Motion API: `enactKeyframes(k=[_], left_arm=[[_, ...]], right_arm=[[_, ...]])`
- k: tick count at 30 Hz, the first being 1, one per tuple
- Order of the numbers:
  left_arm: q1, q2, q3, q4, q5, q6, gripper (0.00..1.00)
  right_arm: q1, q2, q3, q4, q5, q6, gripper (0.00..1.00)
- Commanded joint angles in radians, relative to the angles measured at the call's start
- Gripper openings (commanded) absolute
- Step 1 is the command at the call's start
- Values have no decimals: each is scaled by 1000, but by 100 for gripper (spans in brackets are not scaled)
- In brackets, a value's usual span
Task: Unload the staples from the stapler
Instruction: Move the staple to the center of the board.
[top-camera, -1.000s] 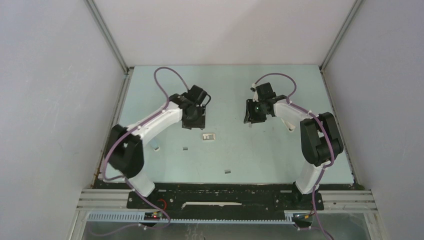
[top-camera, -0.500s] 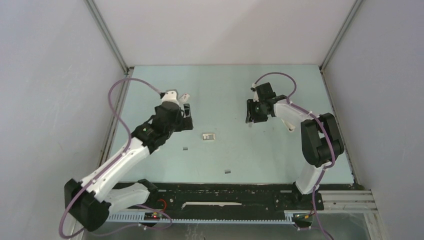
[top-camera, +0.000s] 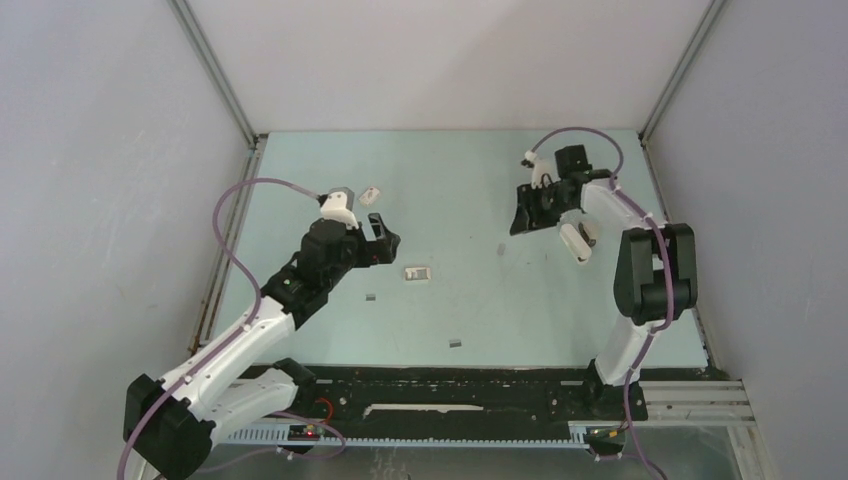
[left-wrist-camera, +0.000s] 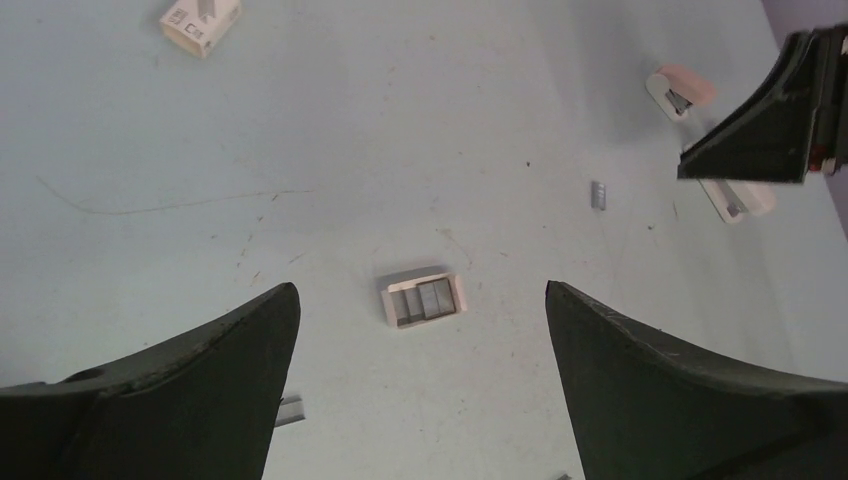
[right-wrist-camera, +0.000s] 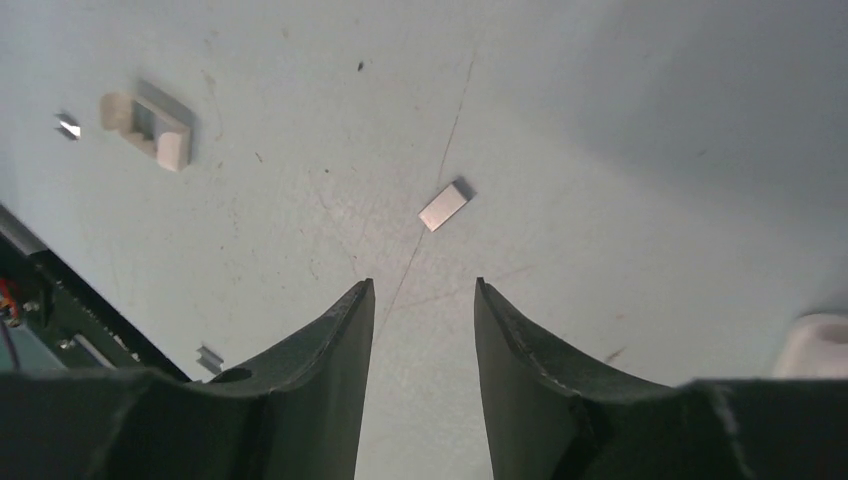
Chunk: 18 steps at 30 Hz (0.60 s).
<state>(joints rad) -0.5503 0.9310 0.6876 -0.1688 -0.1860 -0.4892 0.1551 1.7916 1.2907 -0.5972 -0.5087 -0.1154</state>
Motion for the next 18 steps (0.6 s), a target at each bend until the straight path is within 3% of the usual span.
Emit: enactKeyframes(k=[1, 6, 12, 18], left_arm=[[4, 29, 20, 89, 89, 3, 98], [4, 46, 21, 102, 104, 3, 98], [4, 32, 7, 102, 101, -7, 98], [4, 10, -12, 107, 98, -22, 98]], right_arm=[[-74, 77, 181, -224, -206, -203, 49], [-86, 173, 321, -392, -221, -297, 48], [-78, 178, 309, -310, -152, -201, 47], [-49, 254, 357, -270, -77, -135, 37]])
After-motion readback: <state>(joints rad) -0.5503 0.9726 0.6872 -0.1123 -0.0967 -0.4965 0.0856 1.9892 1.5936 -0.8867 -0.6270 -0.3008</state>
